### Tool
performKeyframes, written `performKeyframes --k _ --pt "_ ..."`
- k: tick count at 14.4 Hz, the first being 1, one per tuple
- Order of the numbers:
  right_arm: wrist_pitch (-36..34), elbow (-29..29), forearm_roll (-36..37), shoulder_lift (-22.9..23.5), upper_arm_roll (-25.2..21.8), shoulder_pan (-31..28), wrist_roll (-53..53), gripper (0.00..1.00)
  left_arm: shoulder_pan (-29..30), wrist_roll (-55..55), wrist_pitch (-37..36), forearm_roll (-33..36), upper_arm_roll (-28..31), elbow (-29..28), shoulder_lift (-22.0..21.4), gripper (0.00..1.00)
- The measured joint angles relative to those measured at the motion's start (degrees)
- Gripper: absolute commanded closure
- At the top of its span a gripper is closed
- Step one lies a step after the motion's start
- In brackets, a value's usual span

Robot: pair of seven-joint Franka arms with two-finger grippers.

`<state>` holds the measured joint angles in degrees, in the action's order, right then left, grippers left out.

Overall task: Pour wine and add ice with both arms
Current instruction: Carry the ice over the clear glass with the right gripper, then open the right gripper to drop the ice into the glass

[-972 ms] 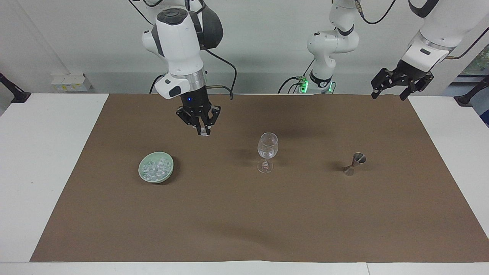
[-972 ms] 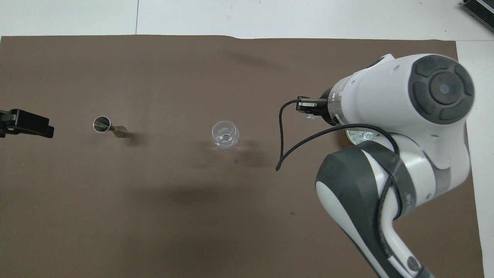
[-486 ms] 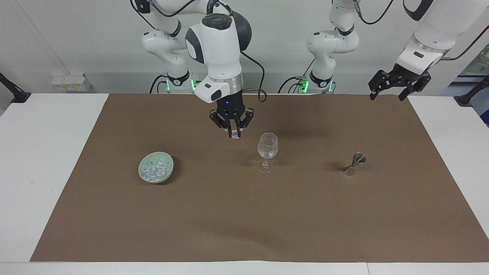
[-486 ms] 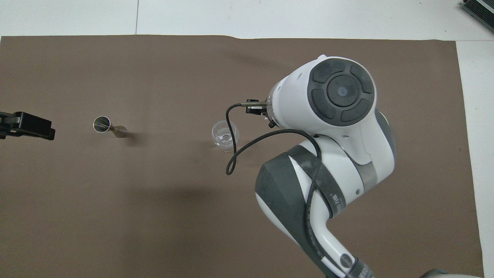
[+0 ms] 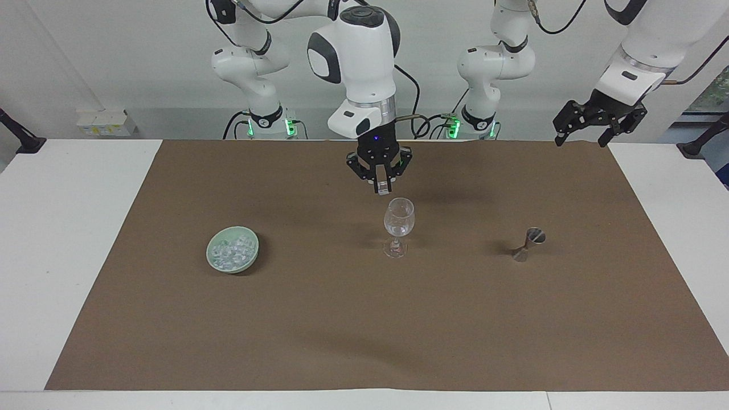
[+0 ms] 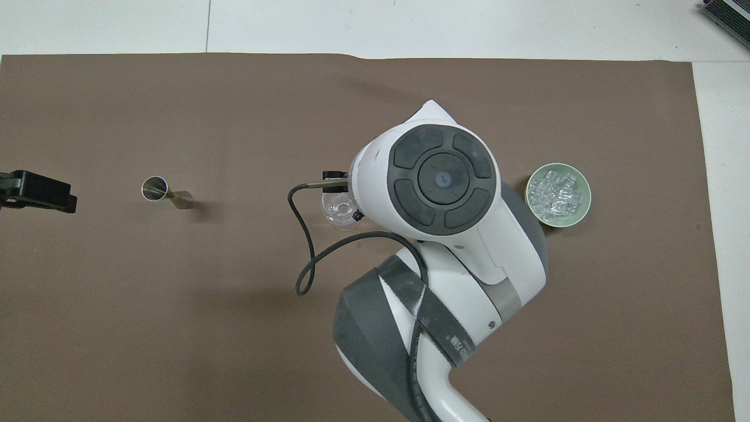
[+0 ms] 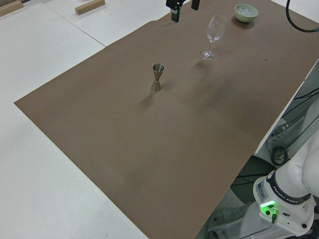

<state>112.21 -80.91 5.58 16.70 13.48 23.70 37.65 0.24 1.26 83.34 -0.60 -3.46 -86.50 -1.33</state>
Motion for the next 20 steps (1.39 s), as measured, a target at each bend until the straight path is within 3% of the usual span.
performKeyframes --k 7,20 --pt "0.2 2.6 4.6 6.3 -0.1 5.3 3.3 1.0 0.0 0.0 0.0 0.0 0.3 0.0 0.0 0.0" --pt "3.2 1.8 7.6 8.8 -0.4 5.3 3.3 0.99 0.0 0.0 0.0 0.0 0.5 0.0 0.0 0.0"
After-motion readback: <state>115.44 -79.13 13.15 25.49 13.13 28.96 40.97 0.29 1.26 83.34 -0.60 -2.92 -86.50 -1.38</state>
